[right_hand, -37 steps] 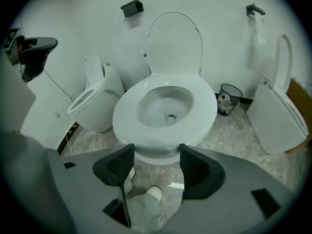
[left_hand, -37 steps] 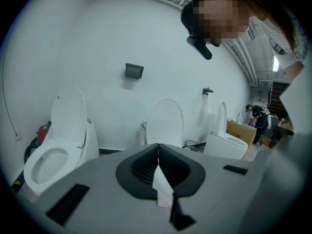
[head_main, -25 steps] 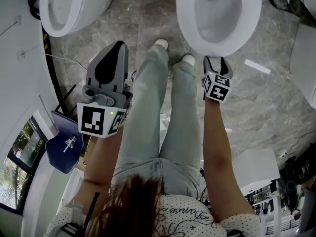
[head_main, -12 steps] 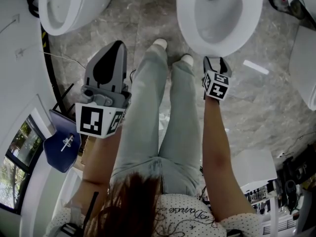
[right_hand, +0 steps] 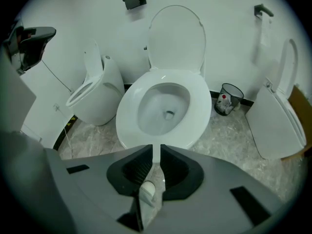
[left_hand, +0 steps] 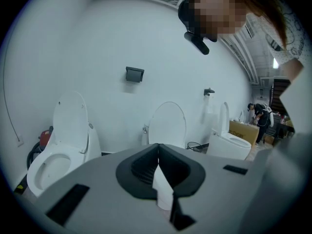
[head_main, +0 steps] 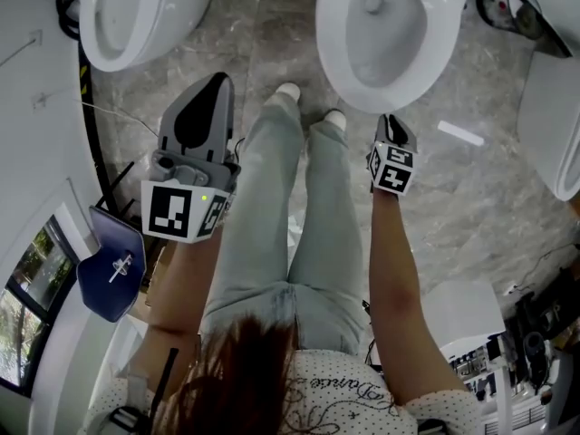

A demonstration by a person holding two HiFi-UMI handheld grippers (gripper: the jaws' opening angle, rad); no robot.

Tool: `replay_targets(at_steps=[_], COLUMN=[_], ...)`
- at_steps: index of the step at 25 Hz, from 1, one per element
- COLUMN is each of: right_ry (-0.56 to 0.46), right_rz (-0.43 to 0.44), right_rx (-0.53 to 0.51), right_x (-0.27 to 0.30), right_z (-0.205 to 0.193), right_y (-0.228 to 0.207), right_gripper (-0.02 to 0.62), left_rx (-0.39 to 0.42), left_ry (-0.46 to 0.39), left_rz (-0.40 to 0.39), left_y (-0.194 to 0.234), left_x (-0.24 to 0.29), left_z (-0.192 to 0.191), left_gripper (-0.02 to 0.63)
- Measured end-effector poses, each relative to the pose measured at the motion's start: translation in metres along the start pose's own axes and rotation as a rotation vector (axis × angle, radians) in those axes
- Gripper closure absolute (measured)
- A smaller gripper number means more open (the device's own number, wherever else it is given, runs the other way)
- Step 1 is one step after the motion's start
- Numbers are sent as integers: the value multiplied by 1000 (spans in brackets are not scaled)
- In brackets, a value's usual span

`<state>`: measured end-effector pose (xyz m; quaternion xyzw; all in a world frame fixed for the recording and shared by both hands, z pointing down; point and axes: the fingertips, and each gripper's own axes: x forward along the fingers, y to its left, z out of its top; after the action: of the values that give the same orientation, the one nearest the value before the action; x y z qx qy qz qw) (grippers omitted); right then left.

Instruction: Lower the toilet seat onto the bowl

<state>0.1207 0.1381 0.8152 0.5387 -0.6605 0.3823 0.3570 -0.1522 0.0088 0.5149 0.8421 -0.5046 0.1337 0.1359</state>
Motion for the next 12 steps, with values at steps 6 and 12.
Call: replay_targets(at_steps=[6, 12], right_ry=[-32, -86], right_rz=[-1, 16], right_rx=[-23, -27], right_x=[-24, -57], right_z=[25, 62], right_y=[-3, -1], right_gripper=[580, 581], left_rx=[15, 30], left_ry=[-37, -93], left_rz=[10, 2], left_y=[-8, -24], left_x=[-7, -9], left_z=[35, 81], left_gripper=[601, 601])
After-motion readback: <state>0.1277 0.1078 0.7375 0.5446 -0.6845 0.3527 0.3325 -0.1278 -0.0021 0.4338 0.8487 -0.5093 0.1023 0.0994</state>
